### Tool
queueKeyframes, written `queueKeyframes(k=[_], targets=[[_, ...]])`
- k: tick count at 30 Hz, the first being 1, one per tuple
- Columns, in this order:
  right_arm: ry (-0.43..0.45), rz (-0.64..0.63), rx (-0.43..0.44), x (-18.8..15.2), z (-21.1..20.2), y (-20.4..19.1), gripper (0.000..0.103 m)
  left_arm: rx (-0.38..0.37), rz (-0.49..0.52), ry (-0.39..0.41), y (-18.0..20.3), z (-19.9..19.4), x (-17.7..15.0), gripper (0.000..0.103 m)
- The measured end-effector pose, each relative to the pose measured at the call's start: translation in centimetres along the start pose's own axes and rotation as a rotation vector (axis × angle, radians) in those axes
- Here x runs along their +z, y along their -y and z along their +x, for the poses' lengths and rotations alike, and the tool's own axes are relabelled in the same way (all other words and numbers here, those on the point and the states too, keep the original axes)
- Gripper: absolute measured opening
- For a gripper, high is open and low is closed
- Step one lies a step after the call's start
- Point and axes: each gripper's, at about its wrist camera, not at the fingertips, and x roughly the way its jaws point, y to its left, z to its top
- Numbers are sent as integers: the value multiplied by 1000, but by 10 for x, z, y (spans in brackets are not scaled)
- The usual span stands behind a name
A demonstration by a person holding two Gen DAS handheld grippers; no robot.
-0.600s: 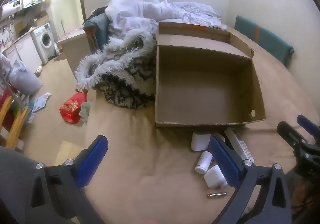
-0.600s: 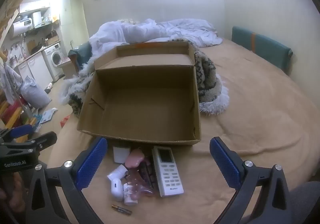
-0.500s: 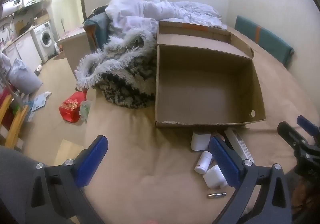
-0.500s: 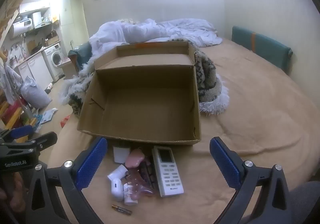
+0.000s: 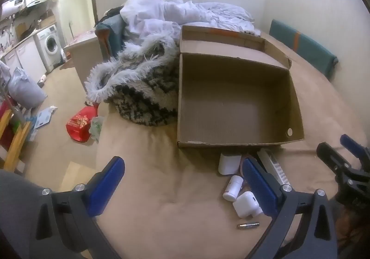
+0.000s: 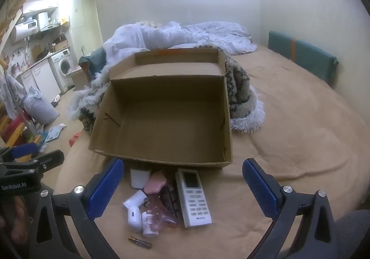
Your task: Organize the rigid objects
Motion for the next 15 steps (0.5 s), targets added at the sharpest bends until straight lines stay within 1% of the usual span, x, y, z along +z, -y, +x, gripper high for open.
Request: queueKeyframes(k=[15], targets=[[3,-3,-2,0,-1,-2,103,17,-9,6,-1,1,-2,102]])
